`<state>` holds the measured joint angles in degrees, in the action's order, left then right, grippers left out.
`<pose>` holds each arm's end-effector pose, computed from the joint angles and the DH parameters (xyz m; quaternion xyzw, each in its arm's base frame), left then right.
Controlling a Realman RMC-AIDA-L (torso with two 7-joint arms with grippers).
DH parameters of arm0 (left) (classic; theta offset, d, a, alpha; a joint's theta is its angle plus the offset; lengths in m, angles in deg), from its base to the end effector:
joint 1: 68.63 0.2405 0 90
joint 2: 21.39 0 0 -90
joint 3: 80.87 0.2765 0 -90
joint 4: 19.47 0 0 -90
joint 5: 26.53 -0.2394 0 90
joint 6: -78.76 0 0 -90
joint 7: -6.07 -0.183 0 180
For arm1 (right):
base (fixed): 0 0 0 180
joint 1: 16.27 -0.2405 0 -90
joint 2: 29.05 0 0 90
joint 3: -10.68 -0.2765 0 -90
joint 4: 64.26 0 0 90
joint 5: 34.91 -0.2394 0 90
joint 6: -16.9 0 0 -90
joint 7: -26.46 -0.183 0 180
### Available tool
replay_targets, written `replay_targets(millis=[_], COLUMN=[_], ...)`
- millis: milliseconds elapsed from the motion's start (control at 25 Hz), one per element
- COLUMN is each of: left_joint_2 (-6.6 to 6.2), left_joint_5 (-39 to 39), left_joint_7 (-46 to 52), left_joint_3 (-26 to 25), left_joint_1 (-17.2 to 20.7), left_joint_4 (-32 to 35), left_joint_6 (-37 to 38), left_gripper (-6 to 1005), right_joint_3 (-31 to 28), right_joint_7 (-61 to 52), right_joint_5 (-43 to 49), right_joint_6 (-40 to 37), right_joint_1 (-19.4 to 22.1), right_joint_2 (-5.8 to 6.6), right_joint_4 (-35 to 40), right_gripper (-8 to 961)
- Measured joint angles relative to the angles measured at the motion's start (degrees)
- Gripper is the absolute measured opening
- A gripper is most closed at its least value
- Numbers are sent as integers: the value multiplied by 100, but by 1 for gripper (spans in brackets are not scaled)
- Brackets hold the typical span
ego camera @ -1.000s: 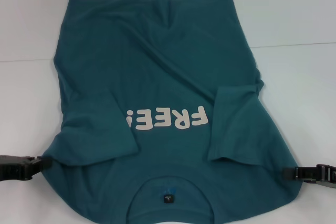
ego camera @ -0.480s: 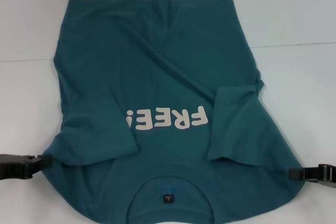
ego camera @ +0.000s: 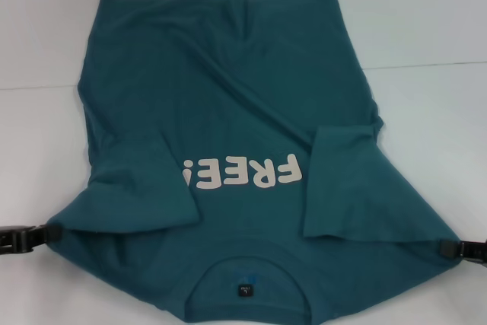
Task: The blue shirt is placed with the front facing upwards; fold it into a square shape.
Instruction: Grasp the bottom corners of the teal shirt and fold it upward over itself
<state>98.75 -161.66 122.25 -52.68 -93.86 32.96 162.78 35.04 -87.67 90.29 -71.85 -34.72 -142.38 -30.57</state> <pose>-0.3689 0.3648 0.0149 -0.8102 -0.5248 -0.1404 0.2201 0.4119 0.3016 0.0105 -0.7312 0.6184 0.2437 0.1533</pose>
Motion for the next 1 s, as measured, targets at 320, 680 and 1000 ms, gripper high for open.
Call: replay_targets(millis=[320,680,1000], left_joint_2=[-11,19,27], left_joint_5=[-133,-138,-138], left_joint_7=[132,-5,-138], left_joint_3=[-353,-465,-483], left_joint_1=[164,330,508], left_joint_4=[84,221,270], left_joint_6=[340,1067,1451], left_gripper=[8,9,10], right_joint_3=[-559,-932,-1203], right_joint_7=[601,974,1227], right_joint_5=[-6,-3,3], right_joint_6=[-509,-885,-1134], right_joint_1=[407,785,1071], right_joint_2=[-41,-53,-75], right_joint_4=[-18,27,30], right_gripper=[34,33,34])
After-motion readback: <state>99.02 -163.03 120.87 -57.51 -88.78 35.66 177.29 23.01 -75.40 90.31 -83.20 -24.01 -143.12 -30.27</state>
